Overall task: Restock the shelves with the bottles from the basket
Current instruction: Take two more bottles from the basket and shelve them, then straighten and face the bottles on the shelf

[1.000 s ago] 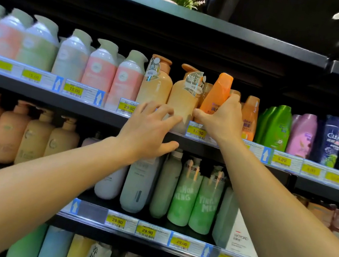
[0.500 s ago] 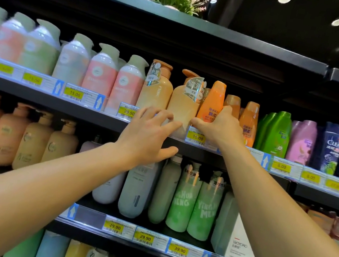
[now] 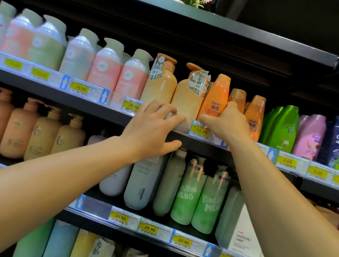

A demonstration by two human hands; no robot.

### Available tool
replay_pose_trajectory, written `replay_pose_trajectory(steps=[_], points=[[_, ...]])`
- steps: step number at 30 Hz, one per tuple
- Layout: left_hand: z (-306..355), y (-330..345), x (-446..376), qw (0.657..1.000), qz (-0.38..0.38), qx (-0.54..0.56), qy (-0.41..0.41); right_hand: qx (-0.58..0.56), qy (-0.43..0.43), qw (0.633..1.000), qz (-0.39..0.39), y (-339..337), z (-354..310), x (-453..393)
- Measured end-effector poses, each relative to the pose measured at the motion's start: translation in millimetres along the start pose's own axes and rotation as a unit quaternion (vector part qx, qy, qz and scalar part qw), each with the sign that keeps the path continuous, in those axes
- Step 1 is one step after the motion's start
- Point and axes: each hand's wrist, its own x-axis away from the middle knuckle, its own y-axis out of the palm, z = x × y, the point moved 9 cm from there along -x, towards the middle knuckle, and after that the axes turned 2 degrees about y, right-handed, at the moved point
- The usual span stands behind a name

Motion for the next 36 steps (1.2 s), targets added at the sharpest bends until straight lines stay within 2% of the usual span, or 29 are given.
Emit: replay_pose_trajectory(steps=[6, 9, 13, 17, 23, 27, 31, 36], points=[[2.7, -2.0, -0.7, 1.000, -0.026, 0.002, 0.003, 0.010, -0.001, 1.000, 0.002, -4.9, 1.0, 6.2], [5.2, -6.2, 3.0, 0.999, -0.042, 0.006, 0.002, 0.006, -0.017, 0.999, 0.026, -14.9, 2.0, 18.9], [13.2, -17.1, 17.1, 0.998, -0.055, 0.019, 0.016, -0.005, -0.041, 0.998, 0.047, -24.9, 4.8, 54.0], [26.7, -32.5, 47.1, 0.996, -0.073, 0.054, 0.018, 0.021, -0.049, 0.998, 0.034, -19.4, 12.5, 110.2], [70.3, -49.4, 152.6, 0.982, -0.113, 0.153, 0.016, 0.106, -0.043, 0.992, -0.053, 16.1, 42.1, 237.0], [110.4, -49.1, 246.0, 0.963, -0.188, 0.192, 0.007, 0.155, -0.037, 0.978, -0.133, 39.1, 72.7, 340.8], [154.1, -47.6, 333.6, 0.928, -0.291, 0.231, -0.024, 0.158, 0.006, 0.962, -0.223, 51.9, 111.5, 441.2], [222.3, -54.1, 424.6, 0.893, -0.352, 0.280, -0.012, 0.158, 0.055, 0.939, -0.300, 53.0, 171.8, 554.7]])
